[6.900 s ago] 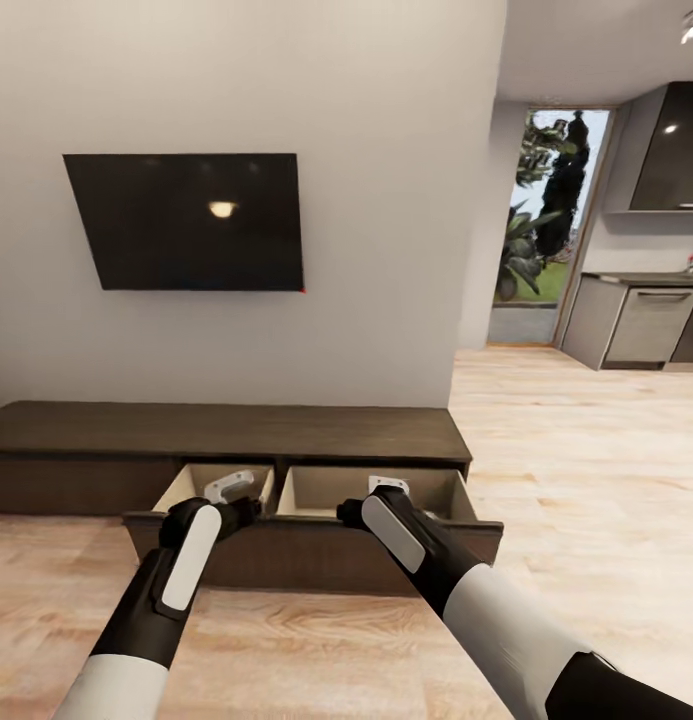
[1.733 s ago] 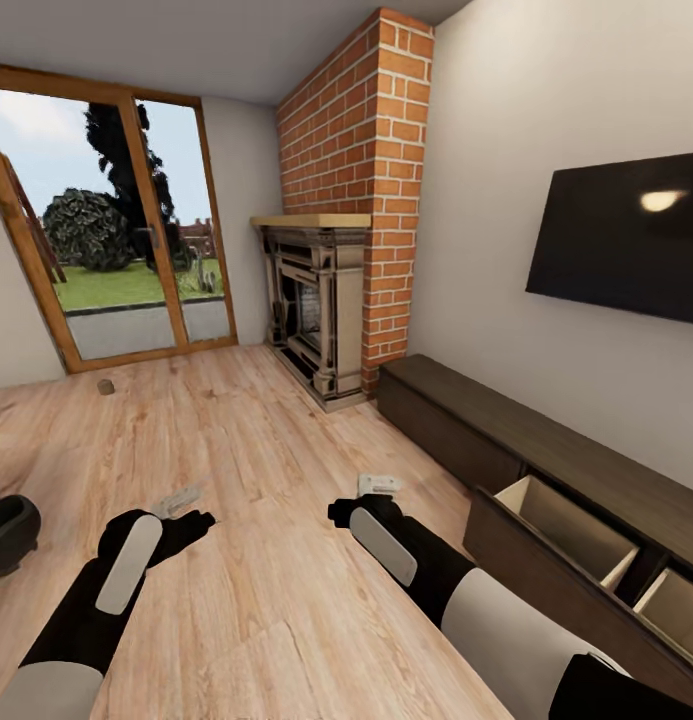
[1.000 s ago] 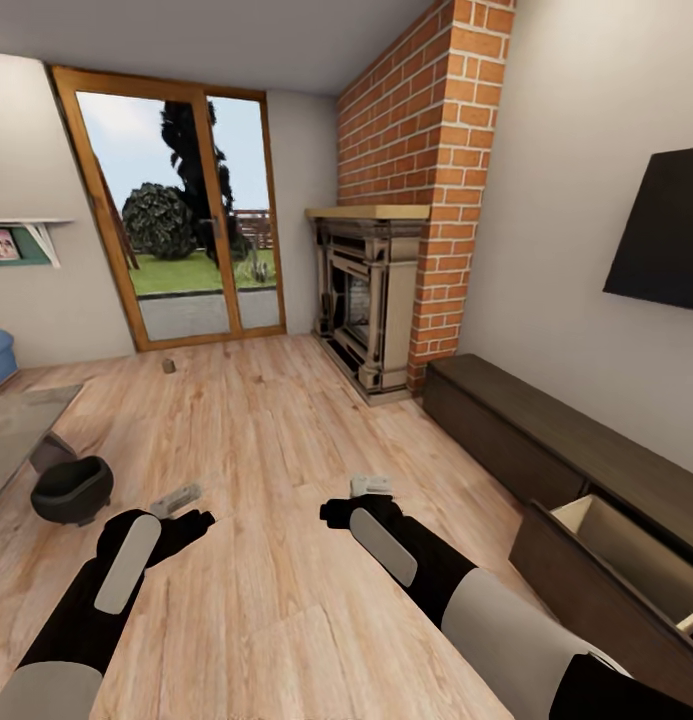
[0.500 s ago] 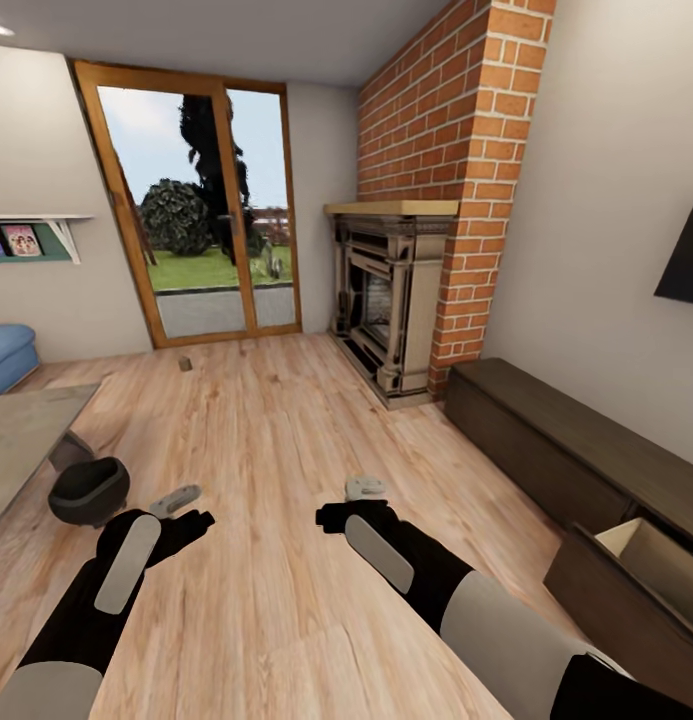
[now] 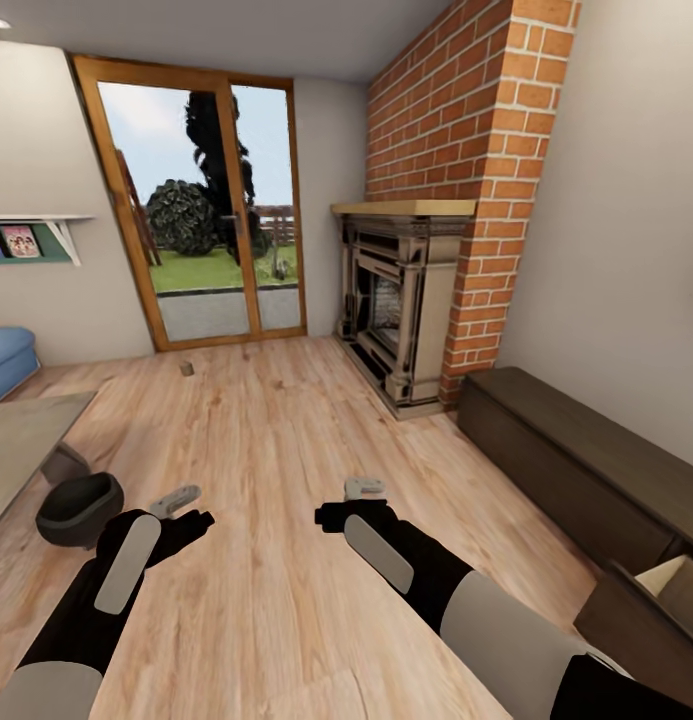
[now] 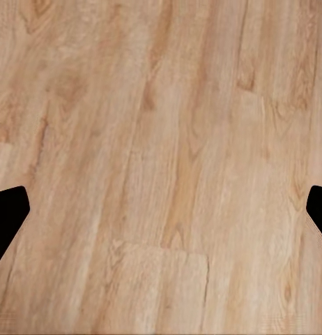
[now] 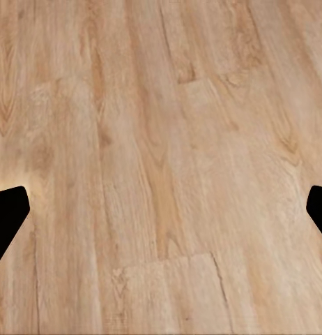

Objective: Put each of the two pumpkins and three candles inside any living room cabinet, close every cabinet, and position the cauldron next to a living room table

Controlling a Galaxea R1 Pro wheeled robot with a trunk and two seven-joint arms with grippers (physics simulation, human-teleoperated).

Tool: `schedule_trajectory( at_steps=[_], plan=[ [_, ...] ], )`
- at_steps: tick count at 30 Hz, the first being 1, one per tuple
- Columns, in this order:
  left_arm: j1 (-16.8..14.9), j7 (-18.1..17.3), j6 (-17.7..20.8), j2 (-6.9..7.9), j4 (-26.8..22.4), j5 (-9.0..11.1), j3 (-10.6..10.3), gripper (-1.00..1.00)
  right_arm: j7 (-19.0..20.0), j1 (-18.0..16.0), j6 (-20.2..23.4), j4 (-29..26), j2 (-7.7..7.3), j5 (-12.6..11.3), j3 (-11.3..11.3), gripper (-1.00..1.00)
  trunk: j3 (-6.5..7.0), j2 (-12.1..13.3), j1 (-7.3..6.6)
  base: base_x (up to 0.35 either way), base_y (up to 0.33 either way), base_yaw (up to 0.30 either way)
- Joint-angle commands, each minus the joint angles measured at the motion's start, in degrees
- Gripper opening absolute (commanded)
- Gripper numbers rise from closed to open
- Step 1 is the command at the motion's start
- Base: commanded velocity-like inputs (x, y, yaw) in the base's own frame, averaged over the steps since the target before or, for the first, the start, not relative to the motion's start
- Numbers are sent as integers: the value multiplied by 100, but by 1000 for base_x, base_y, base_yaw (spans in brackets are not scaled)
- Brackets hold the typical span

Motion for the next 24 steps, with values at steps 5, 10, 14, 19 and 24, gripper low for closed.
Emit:
schedule_trajectory(
  at_steps=[5, 10, 14, 19, 24],
  plan=[
    [-2, 54, 14, 1, -2, 60, 0, 100, -46, -7, 7, -7, -5, -37, 17, 100, -6, -3, 3, 330, 0, 276],
    [-2, 54, 14, 1, -6, 60, 0, 100, -46, -7, 7, -13, -5, -37, 17, 100, -6, -3, 3, 330, 0, 291],
    [-1, 54, 14, 1, -7, 60, 0, 100, -39, -7, 7, -17, -5, -39, 17, 100, -6, -3, 3, 331, 0, 292],
    [-1, 54, 14, 1, -8, 60, 0, 100, -37, -7, 12, -27, -5, -43, 17, 100, -6, -3, 3, 332, 0, 127],
    [-3, 54, 14, 1, -6, 60, 0, 100, -37, -7, 8, -33, -5, -37, 17, 100, -6, -3, 3, 332, 0, 15]
  ],
)
